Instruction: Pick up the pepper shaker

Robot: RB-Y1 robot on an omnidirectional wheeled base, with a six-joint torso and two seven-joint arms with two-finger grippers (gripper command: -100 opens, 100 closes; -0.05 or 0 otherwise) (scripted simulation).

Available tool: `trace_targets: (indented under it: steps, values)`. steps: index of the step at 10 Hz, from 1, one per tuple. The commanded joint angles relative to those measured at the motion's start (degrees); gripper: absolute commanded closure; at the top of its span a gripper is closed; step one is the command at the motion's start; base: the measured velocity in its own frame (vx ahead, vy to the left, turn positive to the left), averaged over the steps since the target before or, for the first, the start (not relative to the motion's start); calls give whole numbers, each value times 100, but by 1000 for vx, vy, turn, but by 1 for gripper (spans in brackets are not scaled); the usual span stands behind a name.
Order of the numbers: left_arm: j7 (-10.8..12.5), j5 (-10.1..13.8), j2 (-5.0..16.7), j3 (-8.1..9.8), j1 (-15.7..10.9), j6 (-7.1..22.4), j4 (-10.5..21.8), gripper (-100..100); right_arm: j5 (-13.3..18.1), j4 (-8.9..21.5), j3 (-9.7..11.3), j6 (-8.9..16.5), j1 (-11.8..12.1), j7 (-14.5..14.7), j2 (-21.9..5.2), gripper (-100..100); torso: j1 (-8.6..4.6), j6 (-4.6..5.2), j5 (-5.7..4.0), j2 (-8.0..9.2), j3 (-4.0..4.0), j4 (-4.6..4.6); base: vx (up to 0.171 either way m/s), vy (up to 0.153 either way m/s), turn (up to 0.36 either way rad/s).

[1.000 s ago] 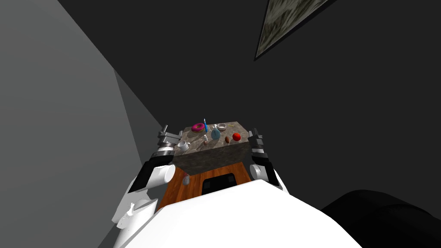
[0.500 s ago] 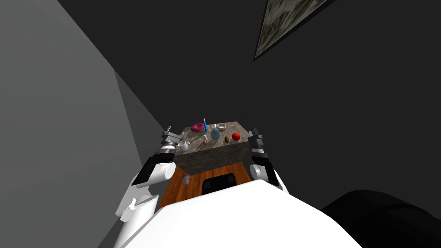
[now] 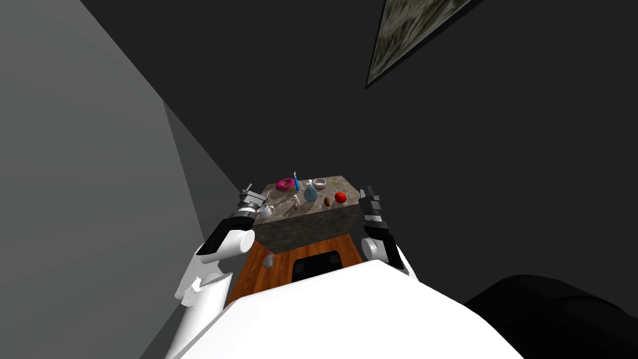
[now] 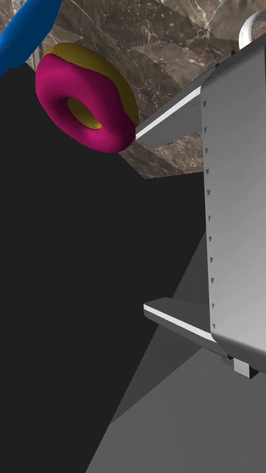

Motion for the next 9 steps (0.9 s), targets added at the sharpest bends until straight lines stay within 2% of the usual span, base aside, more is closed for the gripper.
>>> trace_targets:
  steps: [1,2,3,5,6,8,9]
  values:
    - [241,66,52,46,-162,286,132,-100,0,0,0,0,0,0,0,0,0,0,0,0,0,0,-5,-14,-14]
    - [241,66,52,46,-162,445,132,-100,0,0,0,0,0,0,0,0,-2,1,0,-1,-1,0,-4,-16,-14]
    - [472,118,82,89,-338,610,251,-100,0,0,0,0,0,0,0,0,-2,0,0,-1,-1,0,-6,-20,-22]
    - [472,118,82,89,-338,901,251,-100,0,0,0,0,0,0,0,0,-4,0,-1,-1,-1,0,-3,-14,-5]
    - [703,169,104,130,-512,1088,371,-100,0,0,0,0,0,0,0,0,-1,0,0,-1,-1,0,-3,-20,-23]
    - [703,169,104,130,-512,1330,371,-100,0,0,0,0,0,0,0,0,-4,0,-1,-1,-1,0,-1,-13,-5]
    - [931,219,120,168,-684,1538,492,-100,0,0,0,0,0,0,0,0,0,0,0,-2,-1,0,-2,-15,-29]
